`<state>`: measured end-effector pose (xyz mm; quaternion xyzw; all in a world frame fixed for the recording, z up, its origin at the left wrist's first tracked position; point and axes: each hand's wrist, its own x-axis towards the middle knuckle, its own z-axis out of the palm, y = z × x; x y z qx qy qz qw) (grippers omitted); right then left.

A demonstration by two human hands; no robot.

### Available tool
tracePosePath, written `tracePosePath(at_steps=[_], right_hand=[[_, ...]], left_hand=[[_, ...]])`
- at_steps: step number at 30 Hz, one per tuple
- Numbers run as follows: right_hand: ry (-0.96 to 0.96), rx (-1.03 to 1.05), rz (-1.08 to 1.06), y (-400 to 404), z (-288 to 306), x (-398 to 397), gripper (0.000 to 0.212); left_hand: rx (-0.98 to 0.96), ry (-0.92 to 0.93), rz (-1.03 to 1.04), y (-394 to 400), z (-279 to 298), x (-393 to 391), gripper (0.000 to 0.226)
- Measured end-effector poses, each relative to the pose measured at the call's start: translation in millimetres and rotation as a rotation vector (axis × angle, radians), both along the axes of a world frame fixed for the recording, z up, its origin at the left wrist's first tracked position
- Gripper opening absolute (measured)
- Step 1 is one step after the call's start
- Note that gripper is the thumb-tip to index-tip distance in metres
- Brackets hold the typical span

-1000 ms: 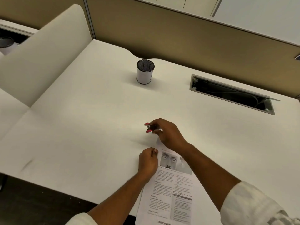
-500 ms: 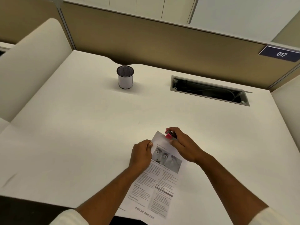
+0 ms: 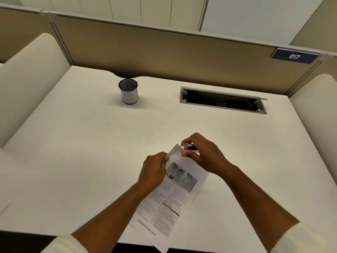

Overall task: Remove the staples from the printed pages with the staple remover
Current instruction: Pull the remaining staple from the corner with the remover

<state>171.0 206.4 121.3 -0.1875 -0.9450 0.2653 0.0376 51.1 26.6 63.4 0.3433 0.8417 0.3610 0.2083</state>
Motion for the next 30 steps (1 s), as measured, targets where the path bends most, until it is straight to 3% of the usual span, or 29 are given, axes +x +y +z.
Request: tracePosePath(at_steps=[12,19,30], right_hand=[[0.021,0.02,0.008,8,9,1,0.043],[-0.067,0.031,0.076,8,5,0,0.045],[-0.034,0.007,0.117,5,14,-11,0.033]], left_hand=[[0.015,0.015,-0.018,2,-2,6,0.022],[0.035,0.018,-0.032,3,0,5,0.022],[0.045,0.043,-0.056,5,4,4,0.024]])
